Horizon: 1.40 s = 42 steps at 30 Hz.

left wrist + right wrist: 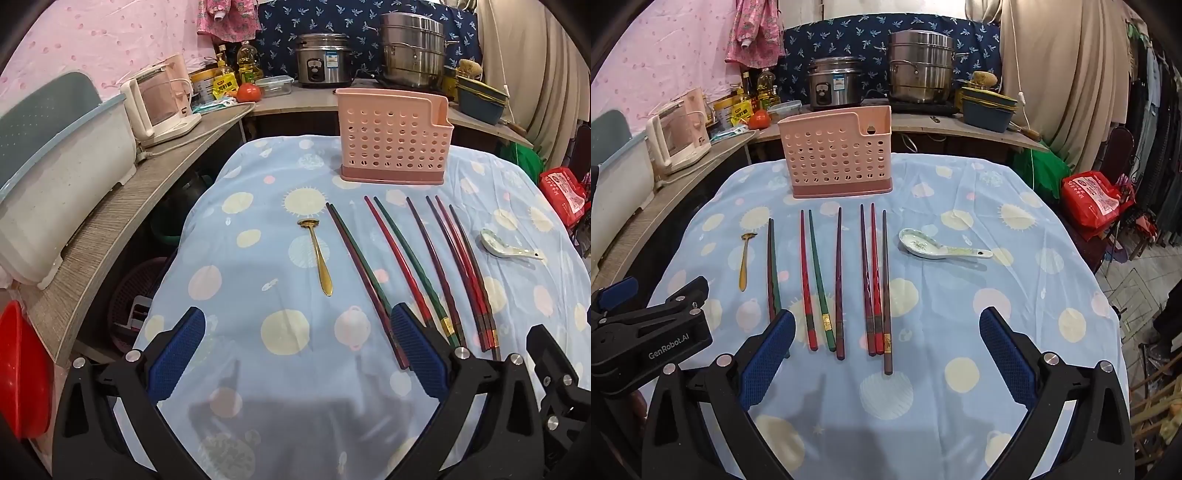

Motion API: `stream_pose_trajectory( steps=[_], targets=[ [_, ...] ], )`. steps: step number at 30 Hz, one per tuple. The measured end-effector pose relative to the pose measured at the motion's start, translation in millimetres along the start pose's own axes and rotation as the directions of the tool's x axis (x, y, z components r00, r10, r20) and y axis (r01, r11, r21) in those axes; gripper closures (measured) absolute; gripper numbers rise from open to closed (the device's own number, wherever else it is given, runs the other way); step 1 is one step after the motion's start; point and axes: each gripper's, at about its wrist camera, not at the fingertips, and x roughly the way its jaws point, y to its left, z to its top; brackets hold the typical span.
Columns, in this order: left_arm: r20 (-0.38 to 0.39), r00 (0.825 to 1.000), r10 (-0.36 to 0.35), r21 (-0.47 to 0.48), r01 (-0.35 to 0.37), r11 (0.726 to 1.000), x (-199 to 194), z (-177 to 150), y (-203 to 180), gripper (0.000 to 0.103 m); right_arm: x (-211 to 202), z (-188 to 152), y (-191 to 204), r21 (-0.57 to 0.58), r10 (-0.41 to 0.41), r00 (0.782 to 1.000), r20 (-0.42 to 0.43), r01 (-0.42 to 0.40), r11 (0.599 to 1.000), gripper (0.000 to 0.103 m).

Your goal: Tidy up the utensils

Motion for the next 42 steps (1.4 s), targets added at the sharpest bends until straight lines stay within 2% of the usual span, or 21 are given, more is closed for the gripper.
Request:
stream_pose_trajectory(
  steps=[1,42],
  targets=[
    [0.013,1.0,-0.004,-0.006,0.004,1.0,-0.7,-0.2,0.5,0.007,-17.9,1.6,3.1,-0.003,0.001,1.0,0.01,-0.001,1.0,0.007],
    [0.015,1.0,0.002,0.009,-0.002,1.0,2.5,-1.7,-1.8,0.007,-12.8,-6.3,2.9,-0.006,-0.003,1.0,0.007,0.003,1.0,0.007]
  ],
)
